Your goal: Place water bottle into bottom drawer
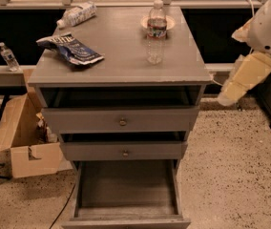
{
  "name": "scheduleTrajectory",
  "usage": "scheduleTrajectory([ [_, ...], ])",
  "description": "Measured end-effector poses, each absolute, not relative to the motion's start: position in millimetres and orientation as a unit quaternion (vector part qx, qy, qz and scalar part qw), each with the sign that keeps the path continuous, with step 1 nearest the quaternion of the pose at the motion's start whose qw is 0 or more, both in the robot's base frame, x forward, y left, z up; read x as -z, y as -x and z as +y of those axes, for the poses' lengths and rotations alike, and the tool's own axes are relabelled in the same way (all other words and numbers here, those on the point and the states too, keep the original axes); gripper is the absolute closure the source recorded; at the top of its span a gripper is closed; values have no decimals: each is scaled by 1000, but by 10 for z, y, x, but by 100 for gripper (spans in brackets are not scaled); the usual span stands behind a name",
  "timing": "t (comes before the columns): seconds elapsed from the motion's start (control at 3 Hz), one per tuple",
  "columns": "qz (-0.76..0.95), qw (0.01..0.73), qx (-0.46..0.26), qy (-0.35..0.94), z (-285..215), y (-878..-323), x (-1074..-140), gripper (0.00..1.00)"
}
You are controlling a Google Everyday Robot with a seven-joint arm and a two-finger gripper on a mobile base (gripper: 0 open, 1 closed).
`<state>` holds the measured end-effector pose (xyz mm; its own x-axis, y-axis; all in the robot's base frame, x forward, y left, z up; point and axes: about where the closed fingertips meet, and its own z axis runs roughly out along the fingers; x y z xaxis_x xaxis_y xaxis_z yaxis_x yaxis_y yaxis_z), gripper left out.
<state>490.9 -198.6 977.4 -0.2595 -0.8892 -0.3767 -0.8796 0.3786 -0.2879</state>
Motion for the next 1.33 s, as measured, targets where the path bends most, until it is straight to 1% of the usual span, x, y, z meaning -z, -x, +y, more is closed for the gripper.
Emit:
scheduleTrajectory([
  [0.33, 803, 297, -3, 517, -1834, -5359, -9776, 0],
  [0.67, 802, 297, -3, 517, -1834, -5361, -9776, 0],
  [1.0, 798, 315, -10, 514, -1781, -5507, -9735, 0],
  [1.33, 795, 347, -17, 497, -1631, -5877, -9693, 0],
])
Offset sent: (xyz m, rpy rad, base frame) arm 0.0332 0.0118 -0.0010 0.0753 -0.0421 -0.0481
